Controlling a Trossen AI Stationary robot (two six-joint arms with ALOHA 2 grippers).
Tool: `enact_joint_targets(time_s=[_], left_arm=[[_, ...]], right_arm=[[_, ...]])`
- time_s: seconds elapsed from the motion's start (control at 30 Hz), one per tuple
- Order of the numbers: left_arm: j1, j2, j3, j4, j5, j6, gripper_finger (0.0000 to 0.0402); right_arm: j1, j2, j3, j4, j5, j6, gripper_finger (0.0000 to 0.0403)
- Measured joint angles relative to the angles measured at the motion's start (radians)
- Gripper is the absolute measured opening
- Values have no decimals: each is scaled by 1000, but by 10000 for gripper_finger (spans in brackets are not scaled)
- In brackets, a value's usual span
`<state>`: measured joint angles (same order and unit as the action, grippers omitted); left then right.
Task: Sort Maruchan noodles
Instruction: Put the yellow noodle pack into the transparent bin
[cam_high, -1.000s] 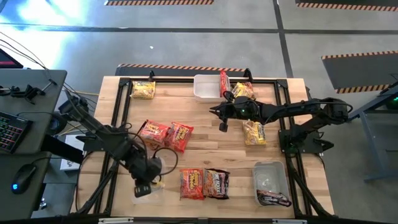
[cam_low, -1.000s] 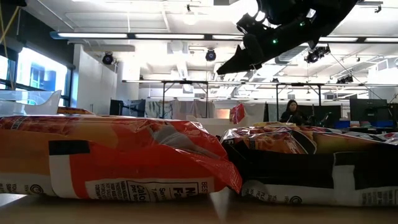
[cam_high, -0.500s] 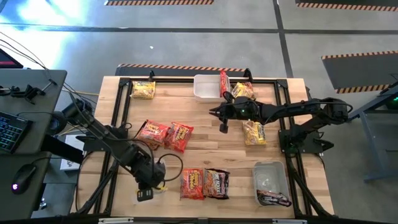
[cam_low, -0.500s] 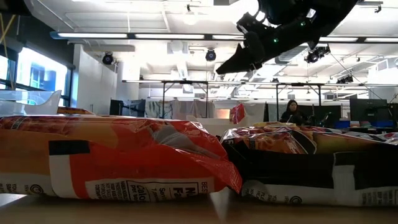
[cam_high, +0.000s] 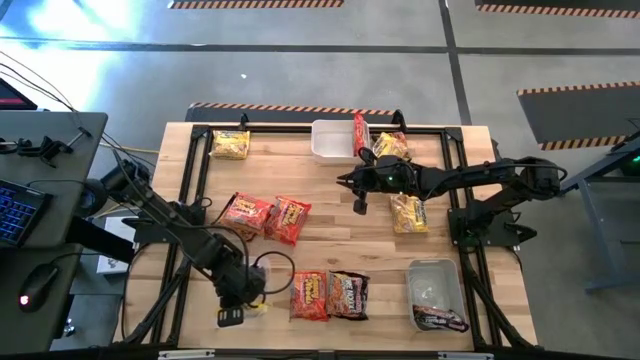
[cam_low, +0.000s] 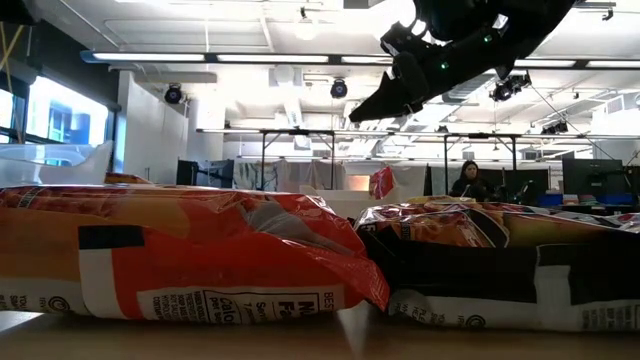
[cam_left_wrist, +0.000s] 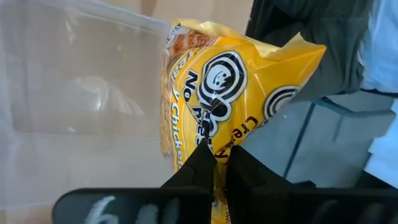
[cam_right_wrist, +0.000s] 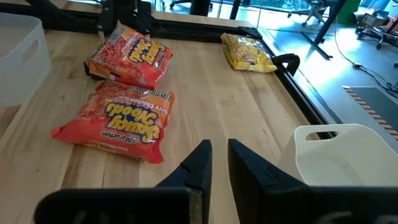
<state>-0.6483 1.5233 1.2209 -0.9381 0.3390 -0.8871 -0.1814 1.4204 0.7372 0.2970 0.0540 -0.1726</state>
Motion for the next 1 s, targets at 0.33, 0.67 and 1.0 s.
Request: enact_joint_targets(time_s=[0.33, 0.67, 1.0], left_arm=[[0, 1, 0, -12, 42, 27, 1], [1, 0, 0, -51, 60, 57, 1], [1, -23, 23, -108, 65, 61, 1]], right_arm=[[0, 0, 0, -1, 0, 0, 37], [0, 0, 0, -1, 1, 0, 37], [0, 0, 0, 0, 1, 0, 37]])
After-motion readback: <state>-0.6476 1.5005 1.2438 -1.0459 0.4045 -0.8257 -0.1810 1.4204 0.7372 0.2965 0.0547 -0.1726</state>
